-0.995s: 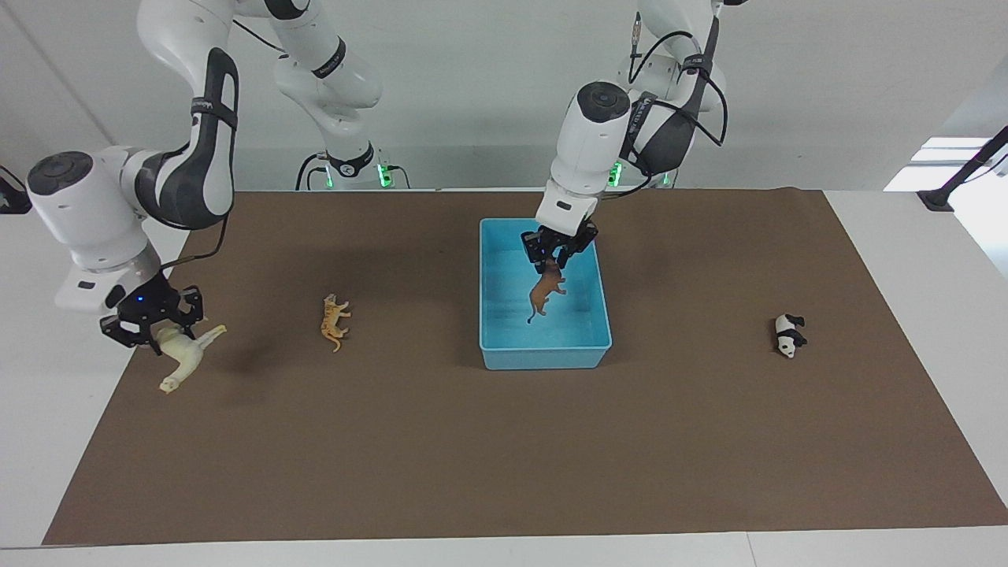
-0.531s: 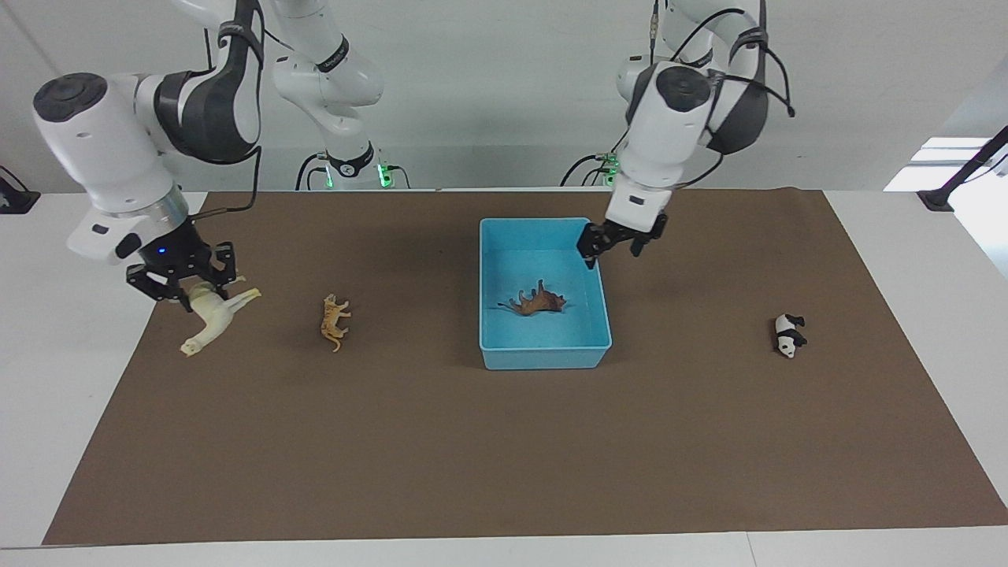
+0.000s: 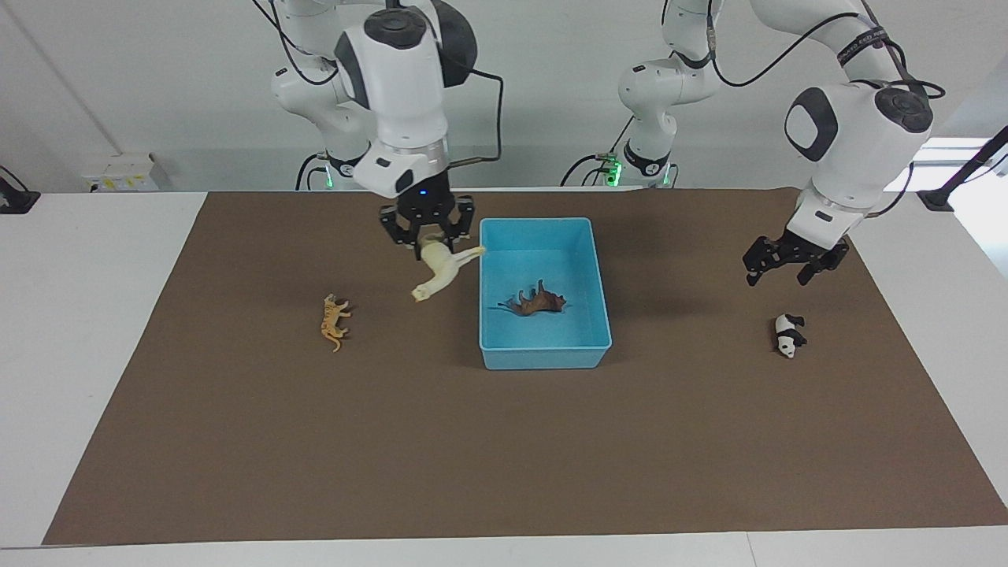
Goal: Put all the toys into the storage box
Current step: 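Withdraw the left gripper while the right gripper grasps the cream llama, then carry the cream llama with the right gripper and release it in the box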
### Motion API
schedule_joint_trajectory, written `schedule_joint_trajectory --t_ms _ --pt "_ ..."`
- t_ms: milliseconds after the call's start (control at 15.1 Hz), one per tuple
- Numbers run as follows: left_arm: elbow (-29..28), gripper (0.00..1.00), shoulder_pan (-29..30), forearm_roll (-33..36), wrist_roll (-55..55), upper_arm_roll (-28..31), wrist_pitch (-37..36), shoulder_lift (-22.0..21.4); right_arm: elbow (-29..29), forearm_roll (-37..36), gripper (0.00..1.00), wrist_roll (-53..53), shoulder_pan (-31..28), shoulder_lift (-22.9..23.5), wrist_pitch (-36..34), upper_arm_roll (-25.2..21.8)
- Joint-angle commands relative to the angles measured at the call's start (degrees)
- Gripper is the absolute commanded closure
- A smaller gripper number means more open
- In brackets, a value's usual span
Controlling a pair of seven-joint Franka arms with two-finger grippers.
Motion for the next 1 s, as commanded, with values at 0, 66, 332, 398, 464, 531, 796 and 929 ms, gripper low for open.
schedule_joint_trajectory --t_ms 0,66,332,398,464,531,796,929 --pt "-6.35 0.00 3.68 4.46 6.85 -0.94 7.26 0.50 2.58 -0.26 1.00 6.06 4.79 6.71 5.11 -0.67" --pt "-8.29 0.00 5.27 4.46 7.48 -0.94 11.03 0.50 2.32 -0.35 1.00 7.22 6.21 8.30 7.65 -0.67" --pt "-9.81 0.00 7.57 4.46 8.63 -0.86 18.01 3.31 1.79 -0.35 1.00 10.99 10.78 14.01 12.40 -0.67" --pt "-9.81 0.00 8.62 4.55 8.63 -0.86 19.15 4.01 1.53 -0.44 1.00 13.10 11.31 15.07 13.99 -0.76" --pt "-9.89 0.00 9.84 4.55 8.63 -0.94 20.98 4.80 1.53 -0.52 0.64 13.90 11.06 15.17 13.48 -0.76" --pt "-10.33 0.00 10.12 4.55 8.45 -0.94 22.31 5.42 1.70 -0.35 0.03 14.26 11.32 15.08 12.87 -0.76" --pt "-13.84 0.00 10.91 4.55 8.01 -0.94 25.12 5.69 5.56 -0.17 0.00 16.81 10.80 15.17 7.43 -0.85" --pt "-15.17 0.00 10.91 4.55 8.01 -0.94 25.92 5.86 7.32 -0.17 0.00 16.81 10.18 14.91 3.92 -1.37"
